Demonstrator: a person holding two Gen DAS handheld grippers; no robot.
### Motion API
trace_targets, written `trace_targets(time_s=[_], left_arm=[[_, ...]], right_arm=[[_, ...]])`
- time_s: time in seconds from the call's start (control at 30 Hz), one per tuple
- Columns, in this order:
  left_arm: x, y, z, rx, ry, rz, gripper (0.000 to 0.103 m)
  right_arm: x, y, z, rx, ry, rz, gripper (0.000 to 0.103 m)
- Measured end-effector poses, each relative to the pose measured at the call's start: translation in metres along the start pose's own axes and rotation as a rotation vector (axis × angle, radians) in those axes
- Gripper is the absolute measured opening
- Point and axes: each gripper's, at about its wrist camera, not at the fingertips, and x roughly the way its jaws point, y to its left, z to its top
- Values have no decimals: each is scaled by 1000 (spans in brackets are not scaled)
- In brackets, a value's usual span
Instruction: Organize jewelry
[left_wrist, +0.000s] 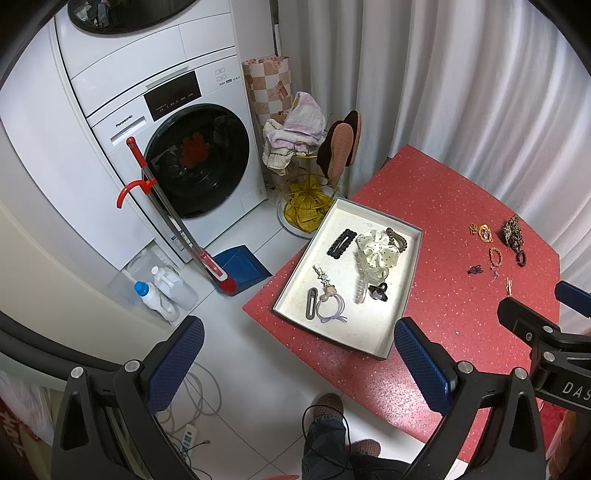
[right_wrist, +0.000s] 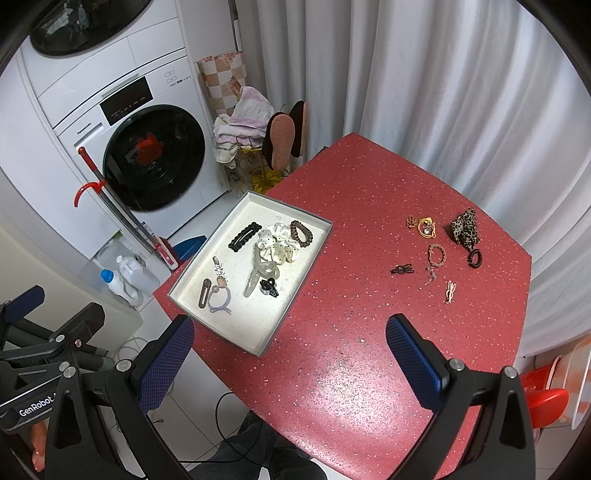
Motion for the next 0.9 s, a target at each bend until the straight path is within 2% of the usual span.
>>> trace_targets(time_s=[0.9], left_arm=[[0, -1, -1, 1, 5, 2, 103]], right_arm=[[0, -1, -1, 0, 1, 2, 103]])
